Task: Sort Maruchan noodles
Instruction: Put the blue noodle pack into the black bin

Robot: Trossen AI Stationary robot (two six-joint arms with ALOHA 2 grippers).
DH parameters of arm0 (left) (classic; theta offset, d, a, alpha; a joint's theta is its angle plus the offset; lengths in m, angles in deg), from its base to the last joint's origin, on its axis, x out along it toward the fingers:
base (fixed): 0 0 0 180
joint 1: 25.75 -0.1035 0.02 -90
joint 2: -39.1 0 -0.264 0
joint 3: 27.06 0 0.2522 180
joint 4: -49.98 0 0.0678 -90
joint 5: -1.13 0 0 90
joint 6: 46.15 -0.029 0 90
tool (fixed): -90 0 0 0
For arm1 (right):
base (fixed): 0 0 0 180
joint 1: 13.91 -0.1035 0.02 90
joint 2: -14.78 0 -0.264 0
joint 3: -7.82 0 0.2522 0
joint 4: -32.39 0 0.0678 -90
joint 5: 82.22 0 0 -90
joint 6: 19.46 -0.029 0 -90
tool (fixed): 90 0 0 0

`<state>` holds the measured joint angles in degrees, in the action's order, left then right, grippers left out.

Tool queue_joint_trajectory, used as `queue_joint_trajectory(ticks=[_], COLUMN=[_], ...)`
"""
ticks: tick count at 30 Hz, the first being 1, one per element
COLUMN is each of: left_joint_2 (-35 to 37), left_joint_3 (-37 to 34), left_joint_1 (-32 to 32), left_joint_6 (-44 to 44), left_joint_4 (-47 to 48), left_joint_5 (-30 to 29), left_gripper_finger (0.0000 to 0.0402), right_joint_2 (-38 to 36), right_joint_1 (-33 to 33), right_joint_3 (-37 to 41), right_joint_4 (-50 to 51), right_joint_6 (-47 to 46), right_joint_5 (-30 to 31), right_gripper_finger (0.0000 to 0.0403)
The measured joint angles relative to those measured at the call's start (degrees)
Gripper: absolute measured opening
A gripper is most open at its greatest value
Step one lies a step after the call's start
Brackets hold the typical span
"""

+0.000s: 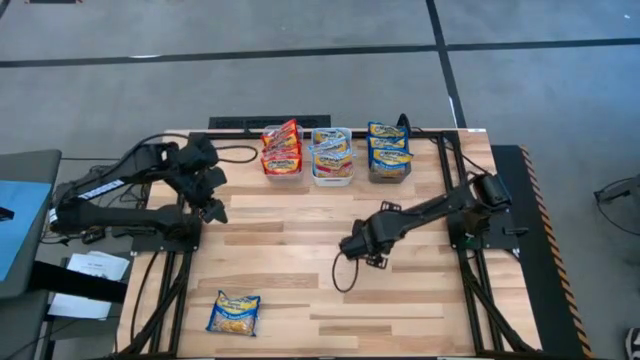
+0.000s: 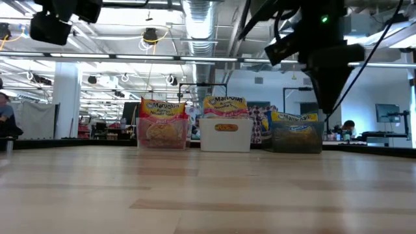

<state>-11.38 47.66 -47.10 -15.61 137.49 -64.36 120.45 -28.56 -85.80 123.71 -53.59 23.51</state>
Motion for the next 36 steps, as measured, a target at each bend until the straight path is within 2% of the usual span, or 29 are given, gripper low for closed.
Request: queue_joint_trajectory(ticks=[4,9,14,18,27,32,36], left_joint_2=[1.5,1.1,0.0,-1.3,-5.0,-7.4,-10.3], left_joint_3=[-2.0,-2.4,-2.4,-2.4,-2.4,-2.4,-2.4], left_joint_1=[2.7,8.8,16.8,24.5,39.9,45.8,49.6], left_joint_6=[-1.9,-2.4,-1.5,1.6,9.9,13.3,15.2], left_joint_4=[0.0,-4.5,-12.5,-13.5,-16.8,-17.9,-18.1], left_joint_5=[1.8,-1.7,-1.9,-4.4,-9.3,-13.0,-16.6], left_gripper_finger=[0.0213,0.0213,0.0212,0.0212,0.0212,0.0212,0.0212], right_joint_2=[0.0,0.0,0.0,0.0,0.0,0.0,0.0], right_joint_1=[-3.7,-7.9,-11.3,-13.4,-14.7,-14.5,-14.6], right_joint_3=[0.0,0.0,0.0,0.0,0.0,0.0,0.0], right_joint_4=[-4.4,-12.7,-21.2,-25.6,-29.0,-30.7,-34.1], right_joint_6=[-2.7,-5.4,-9.1,-11.2,-15.1,-15.3,-15.6], right_joint_5=[-2.7,-5.7,-6.9,-7.0,-7.6,-12.2,-13.0], right_gripper_finger=[0.0187,0.0187,0.0187,0.0187,0.0187,0.0187,0.0187])
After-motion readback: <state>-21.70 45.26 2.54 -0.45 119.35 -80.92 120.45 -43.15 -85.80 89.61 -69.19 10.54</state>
